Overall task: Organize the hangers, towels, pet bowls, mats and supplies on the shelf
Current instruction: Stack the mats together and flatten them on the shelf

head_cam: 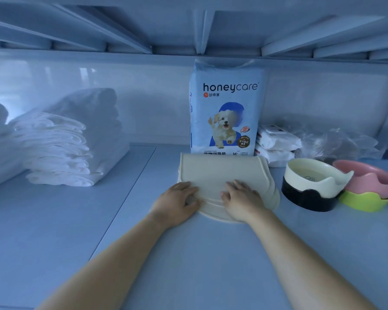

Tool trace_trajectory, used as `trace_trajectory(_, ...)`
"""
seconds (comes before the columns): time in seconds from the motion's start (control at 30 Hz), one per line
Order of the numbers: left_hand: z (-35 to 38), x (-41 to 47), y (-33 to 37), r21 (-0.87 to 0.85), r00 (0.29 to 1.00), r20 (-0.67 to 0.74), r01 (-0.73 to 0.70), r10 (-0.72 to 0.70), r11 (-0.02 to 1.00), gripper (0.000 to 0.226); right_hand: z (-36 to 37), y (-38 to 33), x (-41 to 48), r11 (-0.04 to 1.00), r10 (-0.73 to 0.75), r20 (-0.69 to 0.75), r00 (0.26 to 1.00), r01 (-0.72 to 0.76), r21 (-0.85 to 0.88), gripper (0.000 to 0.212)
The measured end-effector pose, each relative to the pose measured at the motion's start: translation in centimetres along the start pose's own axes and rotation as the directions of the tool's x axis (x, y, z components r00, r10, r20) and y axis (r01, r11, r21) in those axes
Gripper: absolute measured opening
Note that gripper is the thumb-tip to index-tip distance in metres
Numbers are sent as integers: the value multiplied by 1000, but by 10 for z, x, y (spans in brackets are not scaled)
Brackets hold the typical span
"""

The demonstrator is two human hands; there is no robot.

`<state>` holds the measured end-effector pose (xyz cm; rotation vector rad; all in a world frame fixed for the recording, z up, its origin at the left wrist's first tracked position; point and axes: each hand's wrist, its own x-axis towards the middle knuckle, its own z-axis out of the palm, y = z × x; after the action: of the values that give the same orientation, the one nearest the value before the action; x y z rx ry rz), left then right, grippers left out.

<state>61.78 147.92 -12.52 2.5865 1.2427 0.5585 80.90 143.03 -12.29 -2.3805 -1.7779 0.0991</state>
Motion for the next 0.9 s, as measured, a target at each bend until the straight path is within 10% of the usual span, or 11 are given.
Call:
trace_trajectory(0.23, -7, -46, 4, -51, 996, -45, 76, -78, 996, 51, -8, -24, -14, 968, -145, -216, 966, 184, 173, 35)
trace_trajectory(0.9, -114, -214, -85, -8, 891, -267, 378, -366, 926, 38, -3, -212, -103, 604, -654, -243, 717, 687, 403, 23)
